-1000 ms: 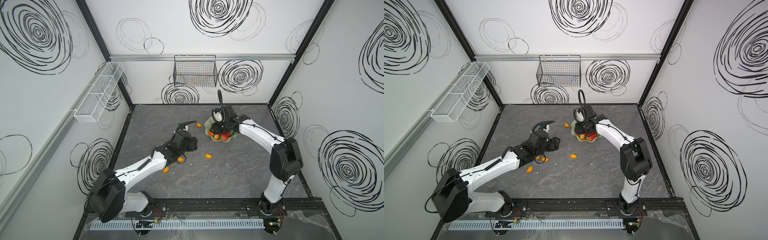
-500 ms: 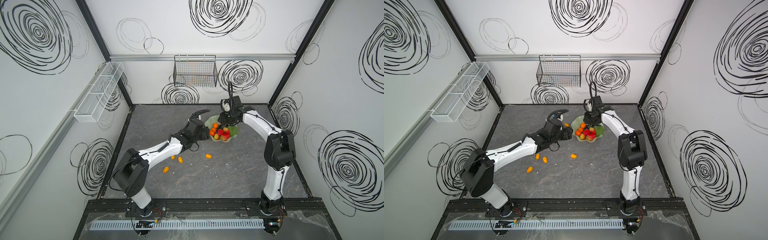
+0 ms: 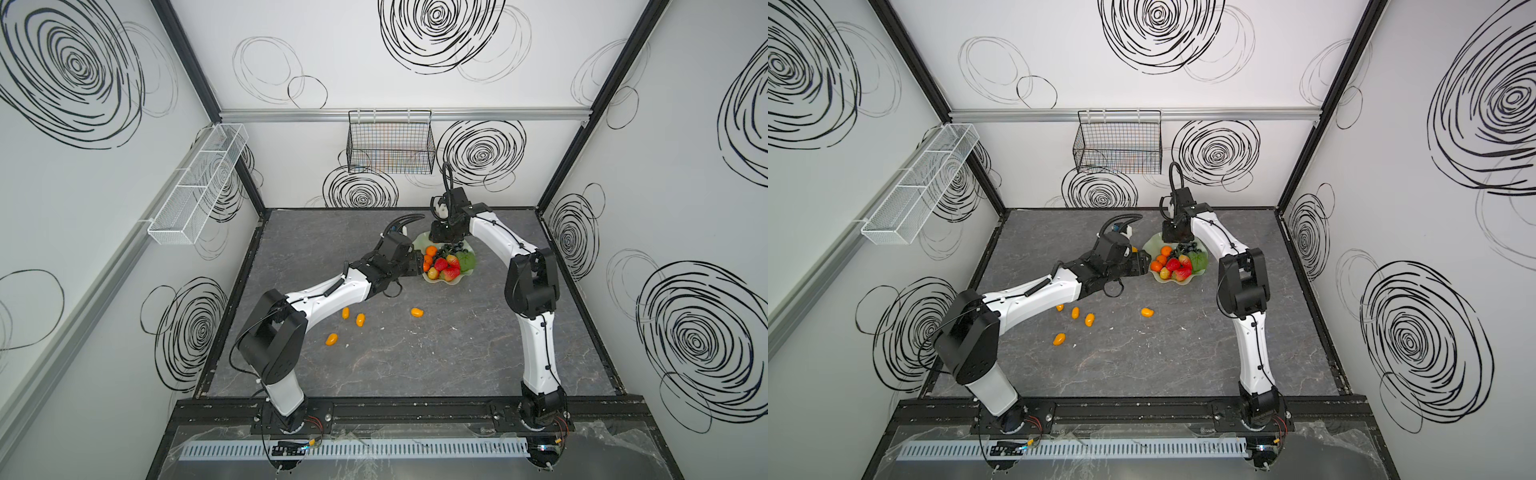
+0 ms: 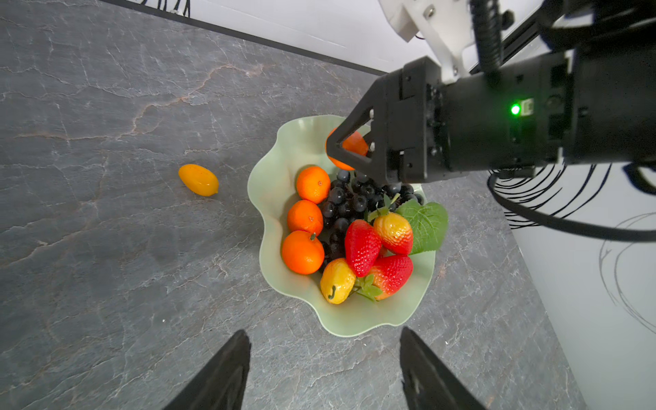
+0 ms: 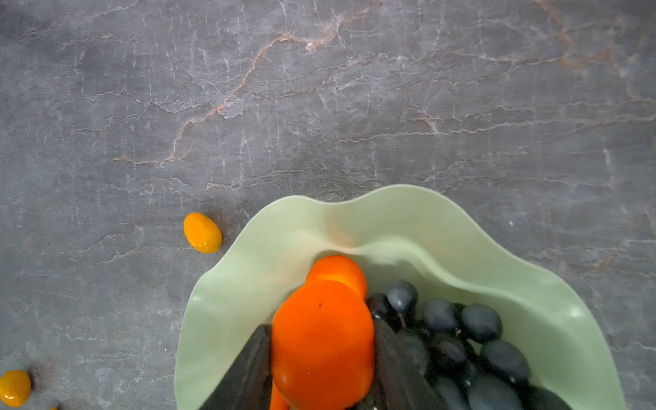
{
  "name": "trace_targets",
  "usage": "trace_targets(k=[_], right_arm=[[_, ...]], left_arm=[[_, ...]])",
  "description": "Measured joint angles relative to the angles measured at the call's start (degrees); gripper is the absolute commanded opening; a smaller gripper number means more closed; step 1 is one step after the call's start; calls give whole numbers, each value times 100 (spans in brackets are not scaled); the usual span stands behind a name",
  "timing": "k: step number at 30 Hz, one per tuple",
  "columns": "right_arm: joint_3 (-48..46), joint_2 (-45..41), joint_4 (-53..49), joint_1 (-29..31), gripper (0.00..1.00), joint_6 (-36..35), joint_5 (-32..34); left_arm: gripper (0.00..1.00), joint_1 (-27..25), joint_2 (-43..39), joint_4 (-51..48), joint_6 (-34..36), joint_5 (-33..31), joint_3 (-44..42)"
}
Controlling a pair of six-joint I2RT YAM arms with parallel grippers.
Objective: Place and organize the fake fruits in the fruit bowl
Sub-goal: 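Lower the orange into the bowl and open the right gripper, then draw the right gripper back from the bowl while the left gripper approaches it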
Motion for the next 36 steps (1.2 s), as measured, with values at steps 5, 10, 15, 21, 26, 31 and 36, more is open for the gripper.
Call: trace_targets(k=[5,10,15,21,26,31,36], right_arm=[[122,221,-138,2,51,9,55],[142,251,-186,2,55,20,79],[186,249,-199,0,57,26,74],[238,179,-334,0,57,22,74],[-149,-396,-278,2,57,22,68],[-1209,-1644,63,17,58,68,-42],[-2411,-2741,535,63,57,221,-160]], left_arm=[[70,55,0,4,0,20,-4],[70,85,0,15,0,26,-31],[71,133,-4,4,22,24,-129],[71,280,-173,-33,96,-33,-424],[72,319,-472,-105,223,-192,-586],[72,319,-702,-184,396,-393,-669],[72,323,-732,-334,610,-592,-673]])
